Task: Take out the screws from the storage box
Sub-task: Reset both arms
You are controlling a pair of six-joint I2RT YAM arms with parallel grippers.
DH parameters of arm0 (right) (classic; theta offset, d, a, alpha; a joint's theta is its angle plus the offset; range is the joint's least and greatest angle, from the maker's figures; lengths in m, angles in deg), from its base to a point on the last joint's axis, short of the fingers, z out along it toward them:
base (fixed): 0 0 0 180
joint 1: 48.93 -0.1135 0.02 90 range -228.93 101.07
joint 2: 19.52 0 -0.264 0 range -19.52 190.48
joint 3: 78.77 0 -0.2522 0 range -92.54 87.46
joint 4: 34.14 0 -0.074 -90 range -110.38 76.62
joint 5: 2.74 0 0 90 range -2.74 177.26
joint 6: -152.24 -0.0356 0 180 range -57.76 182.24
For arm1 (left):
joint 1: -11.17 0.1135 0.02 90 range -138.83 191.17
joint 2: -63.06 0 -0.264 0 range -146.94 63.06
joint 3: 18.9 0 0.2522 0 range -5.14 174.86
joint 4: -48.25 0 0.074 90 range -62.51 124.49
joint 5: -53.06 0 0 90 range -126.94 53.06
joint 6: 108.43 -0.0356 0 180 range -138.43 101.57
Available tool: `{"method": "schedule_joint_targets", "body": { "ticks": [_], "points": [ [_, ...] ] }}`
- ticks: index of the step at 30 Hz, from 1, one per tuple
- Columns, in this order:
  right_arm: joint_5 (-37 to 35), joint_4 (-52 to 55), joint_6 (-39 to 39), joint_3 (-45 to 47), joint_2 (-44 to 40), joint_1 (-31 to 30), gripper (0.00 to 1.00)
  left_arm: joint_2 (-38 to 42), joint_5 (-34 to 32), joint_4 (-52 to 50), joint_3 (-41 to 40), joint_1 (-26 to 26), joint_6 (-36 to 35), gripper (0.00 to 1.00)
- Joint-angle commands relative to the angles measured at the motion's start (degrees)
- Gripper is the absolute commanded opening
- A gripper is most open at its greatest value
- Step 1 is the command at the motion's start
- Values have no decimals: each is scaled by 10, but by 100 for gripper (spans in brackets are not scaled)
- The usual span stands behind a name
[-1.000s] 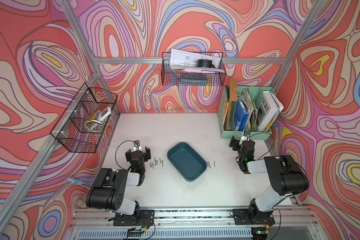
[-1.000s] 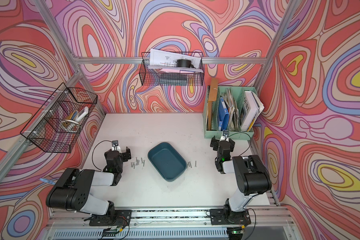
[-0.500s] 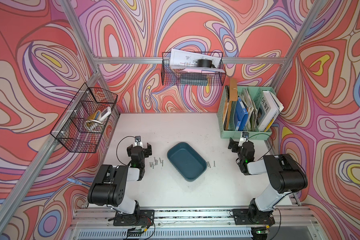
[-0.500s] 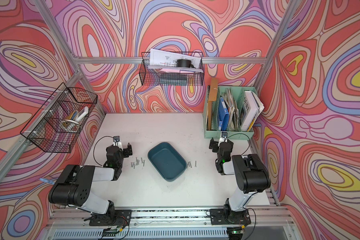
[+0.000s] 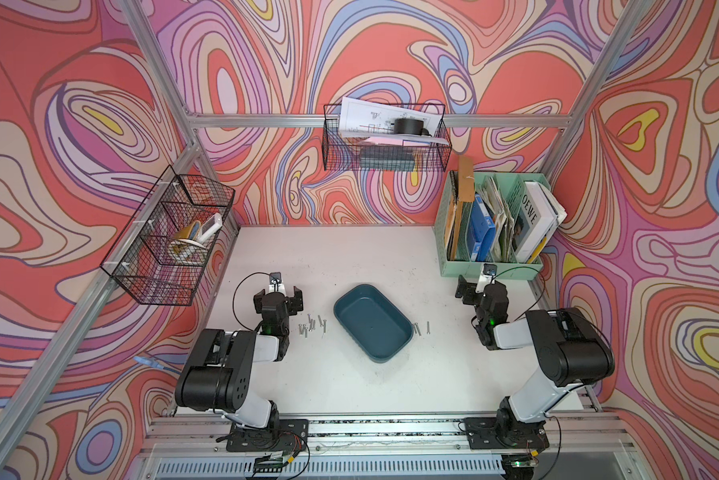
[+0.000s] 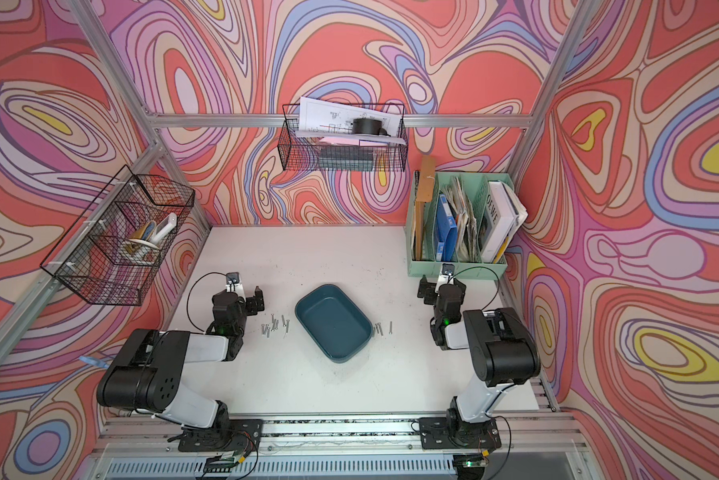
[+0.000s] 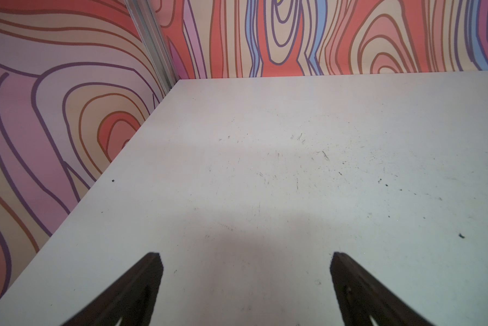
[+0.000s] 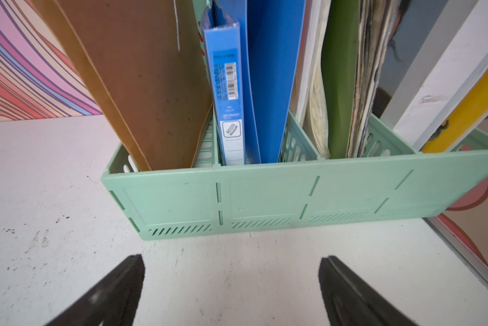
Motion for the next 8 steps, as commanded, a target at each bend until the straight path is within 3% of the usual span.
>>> {"method": "schedule_joint_targets", "body": {
  "ticks": [1, 8],
  "points": [
    [3, -14, 4, -3, 3, 4, 98, 2, 4, 1, -2, 3, 3, 99],
    [4, -16, 4, -1, 3, 6, 98, 2, 4, 0, -2, 3, 3, 99]
  ]
}}
